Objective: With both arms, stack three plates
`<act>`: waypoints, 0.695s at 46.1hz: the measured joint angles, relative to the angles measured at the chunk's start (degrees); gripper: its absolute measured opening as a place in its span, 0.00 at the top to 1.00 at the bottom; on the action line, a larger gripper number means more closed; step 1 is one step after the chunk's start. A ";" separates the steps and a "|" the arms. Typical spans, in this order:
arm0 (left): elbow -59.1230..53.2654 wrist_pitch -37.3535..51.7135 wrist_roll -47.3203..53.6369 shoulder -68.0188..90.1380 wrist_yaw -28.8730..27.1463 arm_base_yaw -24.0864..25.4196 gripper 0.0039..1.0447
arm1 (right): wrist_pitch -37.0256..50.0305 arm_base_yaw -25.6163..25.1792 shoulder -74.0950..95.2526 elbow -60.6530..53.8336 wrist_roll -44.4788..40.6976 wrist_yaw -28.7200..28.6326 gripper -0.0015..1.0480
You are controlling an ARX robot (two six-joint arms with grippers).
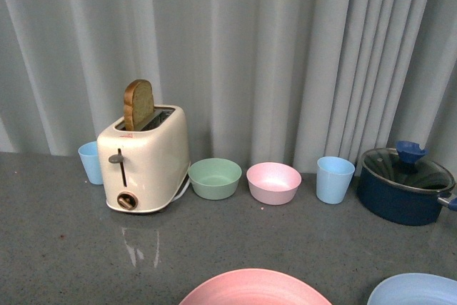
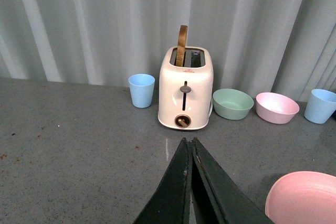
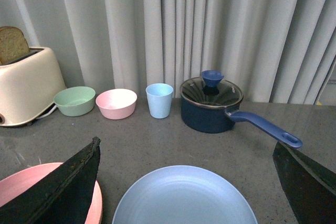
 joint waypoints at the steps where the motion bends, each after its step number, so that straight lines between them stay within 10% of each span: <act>1: 0.00 -0.37 0.00 -0.39 0.00 0.00 0.97 | 0.00 0.00 0.00 0.00 -0.02 -0.02 0.07; 29: 0.02 -15.96 0.00 -15.61 0.00 0.00 0.97 | -0.02 0.00 0.00 0.00 0.00 -0.02 0.07; 32: 0.02 -15.96 0.00 -15.61 0.00 0.00 0.85 | 0.00 0.00 0.00 0.00 0.00 -0.02 0.07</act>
